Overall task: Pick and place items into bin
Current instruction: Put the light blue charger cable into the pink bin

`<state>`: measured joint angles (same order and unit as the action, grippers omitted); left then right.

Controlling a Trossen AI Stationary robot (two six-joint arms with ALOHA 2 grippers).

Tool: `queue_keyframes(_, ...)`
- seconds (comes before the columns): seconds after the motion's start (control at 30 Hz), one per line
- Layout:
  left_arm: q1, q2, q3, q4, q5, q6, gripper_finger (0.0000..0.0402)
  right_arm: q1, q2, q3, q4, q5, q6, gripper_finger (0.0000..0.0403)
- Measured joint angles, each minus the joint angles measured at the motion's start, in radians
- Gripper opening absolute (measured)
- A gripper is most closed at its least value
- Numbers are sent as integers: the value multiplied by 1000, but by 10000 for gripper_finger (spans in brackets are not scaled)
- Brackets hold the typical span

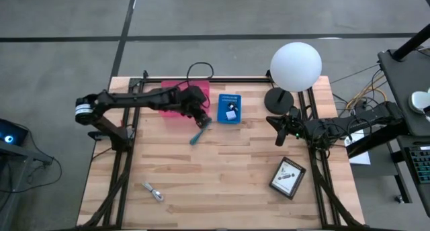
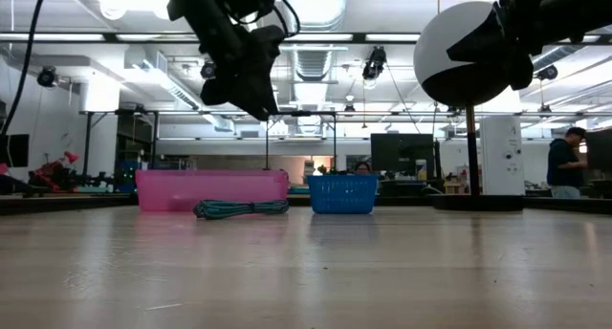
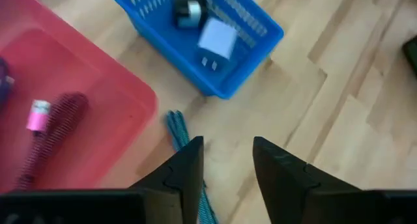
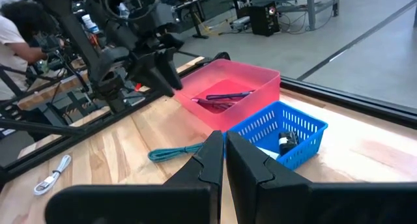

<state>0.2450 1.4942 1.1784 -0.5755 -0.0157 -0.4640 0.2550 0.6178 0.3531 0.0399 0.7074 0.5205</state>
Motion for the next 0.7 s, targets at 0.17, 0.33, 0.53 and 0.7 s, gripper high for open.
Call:
queue_keyframes(0.17, -38, 46, -19, -9, 12, -28, 163, 0, 0, -1, -6, -5, 0, 9)
queue_keyframes(0.33, -59, 112, -22, -41, 8, -58, 184, 0, 0, -3, -7, -6, 0, 9)
queue_keyframes(0.53, -68, 206, -22, -91, 7, -136, 185, 0, 0, -4, -13, -8, -6, 9)
queue_keyframes(0.7, -73, 290, -22, -144, 16, -233, 185, 0, 1, -5, -18, -8, -8, 9)
